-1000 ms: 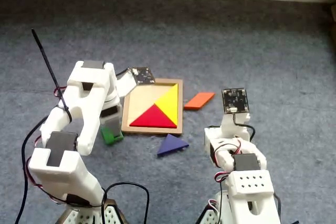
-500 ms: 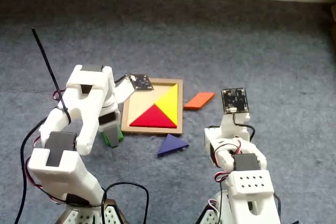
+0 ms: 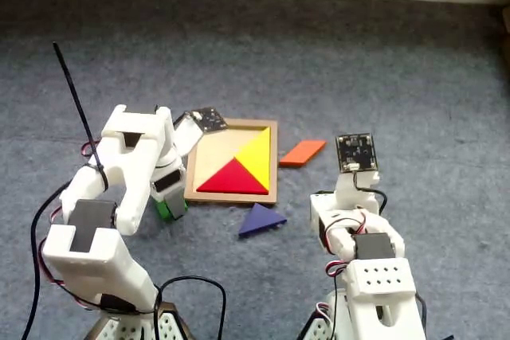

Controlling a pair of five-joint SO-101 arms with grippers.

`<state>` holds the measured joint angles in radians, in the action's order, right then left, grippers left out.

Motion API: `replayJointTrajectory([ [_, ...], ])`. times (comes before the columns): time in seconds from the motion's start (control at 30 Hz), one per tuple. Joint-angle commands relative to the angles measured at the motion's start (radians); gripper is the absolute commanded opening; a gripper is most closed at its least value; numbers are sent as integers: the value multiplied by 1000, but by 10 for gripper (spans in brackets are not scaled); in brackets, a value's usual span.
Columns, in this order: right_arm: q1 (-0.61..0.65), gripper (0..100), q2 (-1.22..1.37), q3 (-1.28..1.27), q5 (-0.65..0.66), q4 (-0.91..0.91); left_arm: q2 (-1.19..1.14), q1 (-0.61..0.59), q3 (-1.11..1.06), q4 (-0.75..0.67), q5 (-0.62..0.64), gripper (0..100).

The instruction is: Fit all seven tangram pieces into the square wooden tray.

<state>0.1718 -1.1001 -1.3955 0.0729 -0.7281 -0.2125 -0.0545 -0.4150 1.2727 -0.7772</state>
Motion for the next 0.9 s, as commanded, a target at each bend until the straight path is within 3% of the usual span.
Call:
replayJointTrajectory([
  [0.0, -10, 6, -16, 10, 18, 24, 7, 12, -21, -11, 12, 130],
  [0.23, -10, 6, -16, 10, 18, 24, 25, 61, -68, 8, 15, 40],
  [0.43, -10, 6, -16, 10, 18, 24, 214, 74, -28, 178, 20, 7],
  [0.67, -10, 6, -16, 10, 18, 24, 334, 101, 76, 181, 163, 19],
  [0.87, -10, 6, -16, 10, 18, 24, 243, 139, 176, 138, 315, 130],
])
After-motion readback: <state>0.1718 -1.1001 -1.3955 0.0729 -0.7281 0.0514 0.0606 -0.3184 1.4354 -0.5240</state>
